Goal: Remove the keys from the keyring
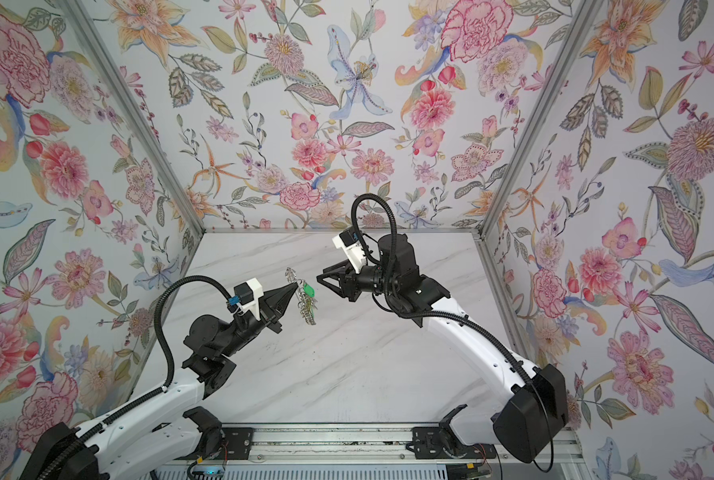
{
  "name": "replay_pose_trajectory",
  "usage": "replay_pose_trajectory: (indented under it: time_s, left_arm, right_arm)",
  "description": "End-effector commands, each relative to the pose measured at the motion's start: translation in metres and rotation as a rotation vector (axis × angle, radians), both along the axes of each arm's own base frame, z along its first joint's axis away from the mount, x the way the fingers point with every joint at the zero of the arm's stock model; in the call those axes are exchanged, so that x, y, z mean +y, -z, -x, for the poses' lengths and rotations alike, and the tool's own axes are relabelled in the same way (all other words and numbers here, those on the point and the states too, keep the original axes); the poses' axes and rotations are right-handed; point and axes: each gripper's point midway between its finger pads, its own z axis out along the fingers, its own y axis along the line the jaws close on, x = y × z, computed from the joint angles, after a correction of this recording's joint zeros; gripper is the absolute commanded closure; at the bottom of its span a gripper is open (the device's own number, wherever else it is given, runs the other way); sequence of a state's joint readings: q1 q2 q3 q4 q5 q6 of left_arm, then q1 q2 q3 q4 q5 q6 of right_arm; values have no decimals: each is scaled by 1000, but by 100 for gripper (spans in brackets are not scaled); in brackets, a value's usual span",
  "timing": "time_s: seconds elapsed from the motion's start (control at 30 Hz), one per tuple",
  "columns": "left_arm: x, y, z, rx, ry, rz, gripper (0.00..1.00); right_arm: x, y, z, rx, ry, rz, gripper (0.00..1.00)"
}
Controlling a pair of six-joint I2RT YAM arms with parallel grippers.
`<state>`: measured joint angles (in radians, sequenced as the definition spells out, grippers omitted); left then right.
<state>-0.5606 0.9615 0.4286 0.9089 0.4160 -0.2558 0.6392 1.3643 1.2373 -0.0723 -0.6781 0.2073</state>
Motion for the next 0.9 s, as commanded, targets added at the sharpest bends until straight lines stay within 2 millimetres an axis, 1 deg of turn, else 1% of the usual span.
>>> replay_pose_trajectory:
  time_s: [0.0,0.13,0.23,0.33,0.5,0.57,0.73,0.87]
  left_arm:
    - [1,-24,4,-53,20,45,100]
    - [0,-20,2,-41,25,43,100]
    - [0,-20,2,-43,23,45,100]
    - [0,-21,2,-47,24,48,100]
    - [1,-22,3,-48,19,51,100]
    - [2,-23,4,-52,22,55,100]
    - [3,-30,8,-69,37,79,100]
    - [4,-34,8,-81,27,79,100]
  right_arm:
    - [17,-12,7,-7,-50,-42,65]
    - [25,-9,12,17,-78,-52,65]
    - [29,-6,15,26,-88,-45,65]
    - [30,-1,12,36,-77,-33,72]
    - [27,12,4,81,-56,-18,92]
    - [28,17,2,113,-66,-20,96]
    - [32,29,-3,202,-97,-53,100]
    - [41,41,5,312,-197,-56,100]
